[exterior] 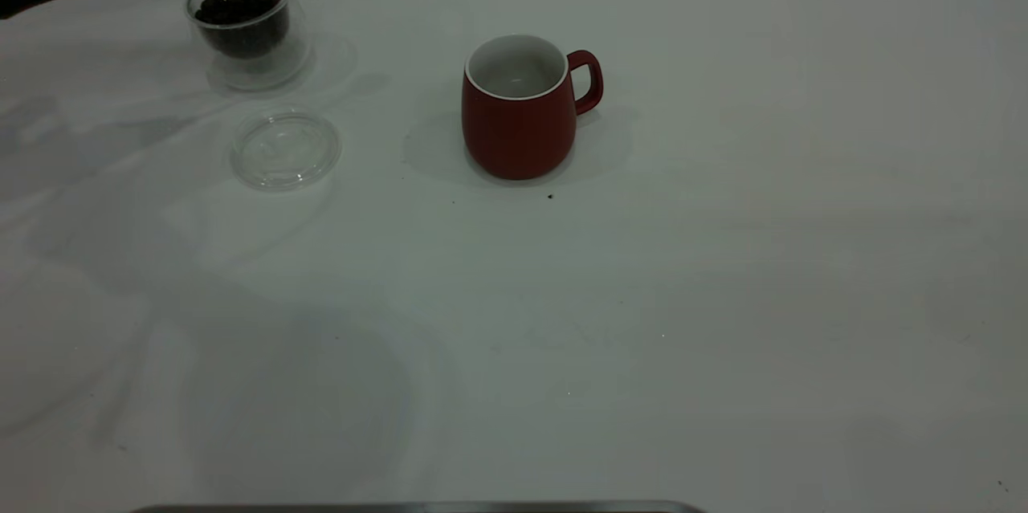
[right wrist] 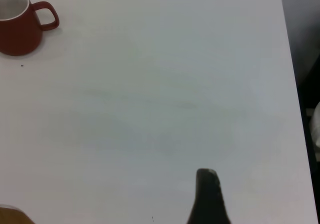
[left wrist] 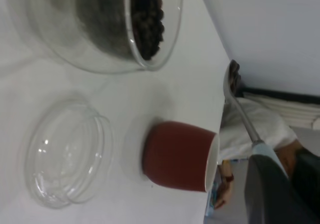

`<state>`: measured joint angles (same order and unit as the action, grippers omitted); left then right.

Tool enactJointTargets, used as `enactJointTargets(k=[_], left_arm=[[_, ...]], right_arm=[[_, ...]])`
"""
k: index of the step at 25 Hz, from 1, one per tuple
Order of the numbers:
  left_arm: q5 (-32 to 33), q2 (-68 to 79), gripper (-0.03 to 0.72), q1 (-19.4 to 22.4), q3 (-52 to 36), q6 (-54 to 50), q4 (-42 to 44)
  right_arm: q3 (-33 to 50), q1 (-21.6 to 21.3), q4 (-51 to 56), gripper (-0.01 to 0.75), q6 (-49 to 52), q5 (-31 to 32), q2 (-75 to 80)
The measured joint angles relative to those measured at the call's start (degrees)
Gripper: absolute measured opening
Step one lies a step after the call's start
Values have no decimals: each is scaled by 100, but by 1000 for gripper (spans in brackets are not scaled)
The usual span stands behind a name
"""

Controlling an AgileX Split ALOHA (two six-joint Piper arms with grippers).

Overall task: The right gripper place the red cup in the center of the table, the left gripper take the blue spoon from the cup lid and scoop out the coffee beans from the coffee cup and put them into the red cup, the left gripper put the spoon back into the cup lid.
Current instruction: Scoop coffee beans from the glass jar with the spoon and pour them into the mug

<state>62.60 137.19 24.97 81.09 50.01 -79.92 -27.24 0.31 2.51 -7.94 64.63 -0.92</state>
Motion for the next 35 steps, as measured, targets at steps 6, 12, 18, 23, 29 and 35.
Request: enactJointTargets(k=[6, 12, 18, 23, 29, 35], left_arm=[[235, 0, 119, -5, 0, 48, 175], [289, 0, 119, -166, 0, 61, 385], [303, 0, 119, -484, 0, 66, 429], [303, 0, 119, -770, 0, 66, 440], [303, 0, 119, -1151, 0, 66, 440], [303, 0, 119, -1464, 0, 66, 440]], right_arm=[[0, 0, 0, 588, 0, 0, 0], [0, 0, 0, 588, 0, 0, 0], [0, 0, 0, 588, 0, 0, 0], [0, 0, 0, 588, 0, 0, 0], [0, 0, 0, 588, 0, 0, 0], [0, 0, 0, 588, 0, 0, 0]])
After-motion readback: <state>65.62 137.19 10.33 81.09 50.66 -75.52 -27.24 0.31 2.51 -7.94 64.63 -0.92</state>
